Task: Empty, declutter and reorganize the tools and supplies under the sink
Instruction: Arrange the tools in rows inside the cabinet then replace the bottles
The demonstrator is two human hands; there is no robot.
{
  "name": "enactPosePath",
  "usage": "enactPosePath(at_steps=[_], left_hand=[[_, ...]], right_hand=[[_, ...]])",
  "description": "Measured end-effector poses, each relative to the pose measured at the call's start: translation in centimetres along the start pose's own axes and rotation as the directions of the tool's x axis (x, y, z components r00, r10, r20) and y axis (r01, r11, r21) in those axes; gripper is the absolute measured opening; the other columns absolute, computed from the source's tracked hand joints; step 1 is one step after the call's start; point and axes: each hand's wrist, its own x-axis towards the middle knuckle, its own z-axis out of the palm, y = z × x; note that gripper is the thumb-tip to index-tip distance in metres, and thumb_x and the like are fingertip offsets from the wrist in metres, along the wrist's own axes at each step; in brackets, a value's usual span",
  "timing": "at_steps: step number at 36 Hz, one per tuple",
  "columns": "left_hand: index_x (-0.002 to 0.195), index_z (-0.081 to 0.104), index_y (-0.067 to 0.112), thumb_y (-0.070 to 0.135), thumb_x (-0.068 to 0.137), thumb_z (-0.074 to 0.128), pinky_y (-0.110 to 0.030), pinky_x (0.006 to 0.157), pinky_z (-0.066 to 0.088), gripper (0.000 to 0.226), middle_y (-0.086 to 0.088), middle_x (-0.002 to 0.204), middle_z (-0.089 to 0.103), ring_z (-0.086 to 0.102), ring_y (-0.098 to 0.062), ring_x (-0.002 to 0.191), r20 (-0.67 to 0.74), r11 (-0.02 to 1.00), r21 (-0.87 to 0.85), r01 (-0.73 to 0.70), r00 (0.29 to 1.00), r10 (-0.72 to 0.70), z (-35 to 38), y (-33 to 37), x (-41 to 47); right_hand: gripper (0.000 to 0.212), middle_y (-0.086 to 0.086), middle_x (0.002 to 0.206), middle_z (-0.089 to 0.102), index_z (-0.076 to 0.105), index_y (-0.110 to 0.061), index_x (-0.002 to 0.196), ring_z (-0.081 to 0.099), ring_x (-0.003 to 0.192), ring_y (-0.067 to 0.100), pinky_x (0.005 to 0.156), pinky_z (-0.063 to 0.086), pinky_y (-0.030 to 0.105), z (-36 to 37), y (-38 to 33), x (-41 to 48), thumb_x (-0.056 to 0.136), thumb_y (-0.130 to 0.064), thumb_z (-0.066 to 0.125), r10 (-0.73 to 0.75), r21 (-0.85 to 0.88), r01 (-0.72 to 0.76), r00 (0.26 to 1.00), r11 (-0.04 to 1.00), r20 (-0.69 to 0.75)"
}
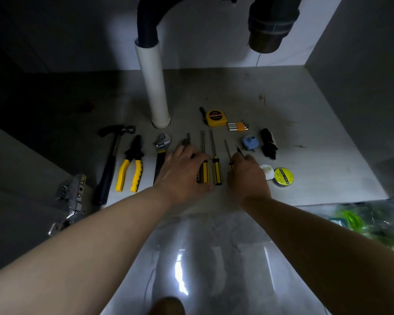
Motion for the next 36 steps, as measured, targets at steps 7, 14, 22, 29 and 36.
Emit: enactPosePath(at_steps=[7, 14, 22, 29, 36], left_hand=[[0.148, 0.042, 0.038, 0.068, 0.078, 0.068, -0.039, 0.108, 0.031, 0.08, 0.006, 0.135, 0.044, 0.035, -0.019, 0.129, 0.014, 1.0, 0.003, 0.02, 1.0, -0.02, 0.1, -0.3, -0.2], [0.152, 0.038, 0.035, 0.06, 0.082, 0.069, -0.037, 0.11, 0.03, 0.08, 0.003, 0.142, 0.042, 0.035, -0.02, 0.136, 0.052, 0.999, 0.0, 0.038, 0.998, -0.038, 0.1, -0.6, -0.7], [0.146, 0.048, 0.031, 0.047, 0.079, 0.076, -0.037, 0.102, 0.038, 0.074, 0.002, 0.137, 0.048, 0.044, -0.023, 0.131, 0.035, 0.998, -0.024, 0.056, 0.998, -0.055, -0.1, -0.7, -0.7], [0.146, 0.048, 0.029, 0.041, 0.08, 0.077, -0.033, 0.102, 0.036, 0.073, 0.002, 0.138, 0.048, 0.044, -0.022, 0.131, 0.029, 0.997, -0.051, 0.051, 0.998, -0.05, -0.2, -0.8, -0.9], [0.147, 0.043, 0.033, 0.053, 0.081, 0.072, -0.039, 0.107, 0.033, 0.075, 0.003, 0.136, 0.045, 0.039, -0.022, 0.133, 0.021, 0.999, -0.003, 0.053, 0.998, -0.053, -0.1, -0.1, -1.0]], right_hand=[[0.03, 0.017, 0.127, 0.052, 0.06, -0.003, 0.122, 0.066, 0.095, 0.034, 0.075, 0.052, 0.034, -0.9, 1.3, -1.0, 0.093, 0.002, 0.052, 0.041, -0.116, -0.046, 0.998, 0.992, -0.044], [0.026, 0.014, 0.122, 0.051, 0.065, -0.002, 0.113, 0.064, 0.094, 0.03, 0.079, 0.059, 0.037, -0.4, 0.9, -1.8, 0.091, 0.005, 0.053, 0.031, -0.14, -0.032, 0.999, 0.99, -0.008], [0.038, 0.013, 0.13, 0.044, 0.06, -0.002, 0.121, 0.059, 0.104, 0.031, 0.088, 0.056, 0.039, 0.2, 0.2, -1.3, 0.085, 0.008, 0.054, 0.005, -0.079, -0.002, 0.999, 0.997, 0.036], [0.045, 0.016, 0.132, 0.04, 0.055, -0.002, 0.126, 0.059, 0.102, 0.031, 0.094, 0.053, 0.035, 0.2, 0.5, -0.8, 0.082, 0.008, 0.056, -0.013, -0.05, 0.017, 0.997, 0.999, 0.079], [0.048, 0.016, 0.134, 0.034, 0.05, -0.001, 0.129, 0.06, 0.098, 0.033, 0.09, 0.056, 0.035, -0.1, 0.7, -1.6, 0.083, 0.01, 0.058, 0.018, -0.009, -0.017, 0.995, 1.0, 0.098]])
